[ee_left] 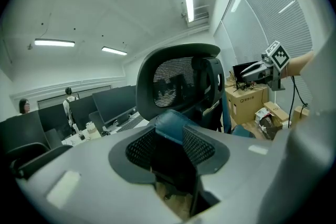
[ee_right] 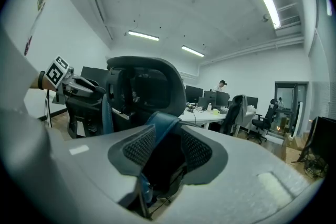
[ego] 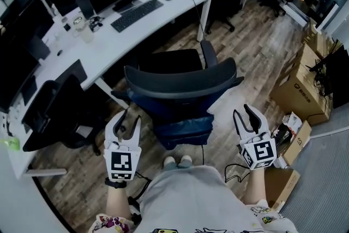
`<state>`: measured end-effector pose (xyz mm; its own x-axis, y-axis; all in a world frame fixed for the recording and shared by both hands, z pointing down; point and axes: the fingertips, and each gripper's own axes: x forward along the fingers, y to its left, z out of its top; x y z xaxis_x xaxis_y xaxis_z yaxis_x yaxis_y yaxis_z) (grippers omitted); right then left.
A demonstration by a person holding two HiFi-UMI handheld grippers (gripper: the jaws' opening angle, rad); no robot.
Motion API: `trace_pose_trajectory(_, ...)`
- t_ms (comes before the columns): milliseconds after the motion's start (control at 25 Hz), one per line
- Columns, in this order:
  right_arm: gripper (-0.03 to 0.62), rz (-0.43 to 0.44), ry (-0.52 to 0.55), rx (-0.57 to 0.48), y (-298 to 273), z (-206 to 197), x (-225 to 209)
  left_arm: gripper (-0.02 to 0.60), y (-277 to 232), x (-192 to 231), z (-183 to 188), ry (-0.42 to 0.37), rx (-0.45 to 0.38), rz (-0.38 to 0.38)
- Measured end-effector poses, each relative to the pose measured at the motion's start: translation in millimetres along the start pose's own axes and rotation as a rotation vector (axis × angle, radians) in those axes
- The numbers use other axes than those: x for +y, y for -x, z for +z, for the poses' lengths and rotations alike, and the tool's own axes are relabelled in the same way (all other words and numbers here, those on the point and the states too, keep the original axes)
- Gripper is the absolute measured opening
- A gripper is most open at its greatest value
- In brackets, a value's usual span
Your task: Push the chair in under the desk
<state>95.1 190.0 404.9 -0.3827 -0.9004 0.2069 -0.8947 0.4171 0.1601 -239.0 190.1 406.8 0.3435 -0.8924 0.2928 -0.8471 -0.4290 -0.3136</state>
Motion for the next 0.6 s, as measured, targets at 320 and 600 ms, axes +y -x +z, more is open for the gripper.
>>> trace_pose_trajectory(320,0.194,0.046,0.08,0.016,-18.5,0.4,-7.3,0.207,-17.2,17.2,-1.0,-0.128,0.02,-0.006)
trace_pose_trajectory(600,0.256,0.055,0.152,0.036,-36.3,0.1,-21.1,0.25,-31.9,35.8,-12.2,-0.266,0.089,-0.008)
